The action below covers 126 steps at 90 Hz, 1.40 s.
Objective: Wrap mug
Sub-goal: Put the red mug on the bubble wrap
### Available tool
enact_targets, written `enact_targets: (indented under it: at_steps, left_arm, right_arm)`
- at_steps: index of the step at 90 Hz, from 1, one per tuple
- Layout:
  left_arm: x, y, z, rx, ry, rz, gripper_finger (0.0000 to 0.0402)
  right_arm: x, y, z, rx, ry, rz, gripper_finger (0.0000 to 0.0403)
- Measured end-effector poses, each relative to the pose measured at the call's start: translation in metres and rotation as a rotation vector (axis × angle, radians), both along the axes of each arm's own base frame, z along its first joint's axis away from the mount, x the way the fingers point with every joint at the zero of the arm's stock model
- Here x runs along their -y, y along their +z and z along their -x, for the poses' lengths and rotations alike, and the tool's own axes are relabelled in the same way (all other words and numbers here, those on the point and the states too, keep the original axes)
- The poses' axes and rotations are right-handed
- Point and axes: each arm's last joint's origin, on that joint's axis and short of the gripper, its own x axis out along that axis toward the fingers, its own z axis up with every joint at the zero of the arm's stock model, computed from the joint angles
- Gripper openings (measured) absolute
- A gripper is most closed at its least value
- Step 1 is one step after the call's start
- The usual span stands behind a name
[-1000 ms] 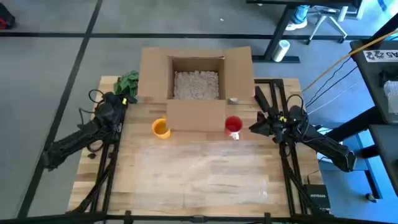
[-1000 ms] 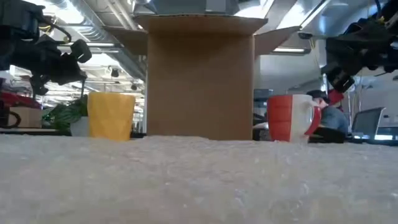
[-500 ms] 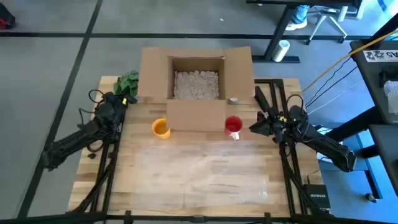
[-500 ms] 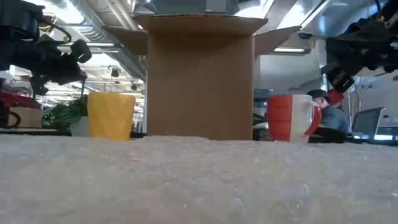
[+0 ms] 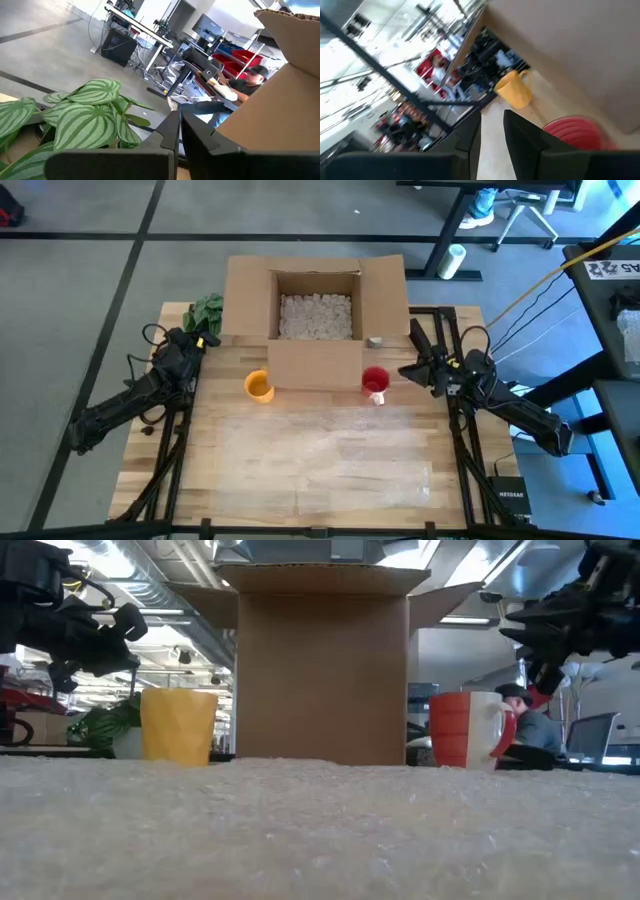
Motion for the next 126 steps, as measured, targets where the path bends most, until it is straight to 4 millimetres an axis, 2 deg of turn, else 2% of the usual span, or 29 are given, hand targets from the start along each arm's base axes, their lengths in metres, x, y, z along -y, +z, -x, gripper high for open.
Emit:
enact_targets:
  at_steps: [12,24,37,57,83,91,99,107,118,123,126]
  left_arm:
    - [0.000,0.000,-0.001,-0.037,-0.026,-0.010,0.0000]
    - [0.001,0.000,-0.003,-0.067,-0.088,-0.015,0.0000]
    - [0.005,0.000,-0.010,-0.191,-0.272,-0.065,0.0000]
    - [0.012,-0.001,-0.016,-0.293,-0.429,-0.125,0.0000]
    - [0.014,-0.001,-0.019,-0.335,-0.501,-0.157,0.0000]
    - [0.017,0.004,-0.021,-0.315,-0.607,-0.218,0.0000]
    - [0.021,0.016,-0.023,-0.309,-0.732,-0.289,0.0000]
    - [0.022,0.033,-0.023,-0.297,-0.781,-0.317,0.0000]
    - [0.023,0.061,-0.029,-0.348,-0.856,-0.364,0.0000]
    - [0.022,0.074,-0.034,-0.411,-0.877,-0.362,0.0000]
    - [0.021,0.079,-0.038,-0.470,-0.889,-0.344,0.0000]
  right_arm:
    - [0.002,0.000,0.000,0.005,-0.056,-0.071,0.0069]
    - [0.000,0.005,0.000,0.044,-0.003,-0.013,0.0069]
    - [-0.004,0.023,0.004,0.213,0.055,0.042,0.0069]
    - [-0.014,0.052,0.018,0.515,0.113,0.305,0.0069]
    - [-0.013,0.051,0.017,0.500,0.080,0.313,0.0069]
    - [-0.013,0.056,0.018,0.496,0.068,0.350,0.0069]
    - [-0.014,0.078,0.019,0.417,0.036,0.411,0.0069]
    - [-0.012,0.110,0.017,0.250,-0.009,0.489,0.0069]
    - [-0.008,0.175,0.009,0.171,0.015,0.607,0.0069]
    - [-0.005,0.205,0.003,0.133,0.042,0.637,0.0069]
    - [-0.002,0.216,-0.001,0.067,0.057,0.638,0.0069]
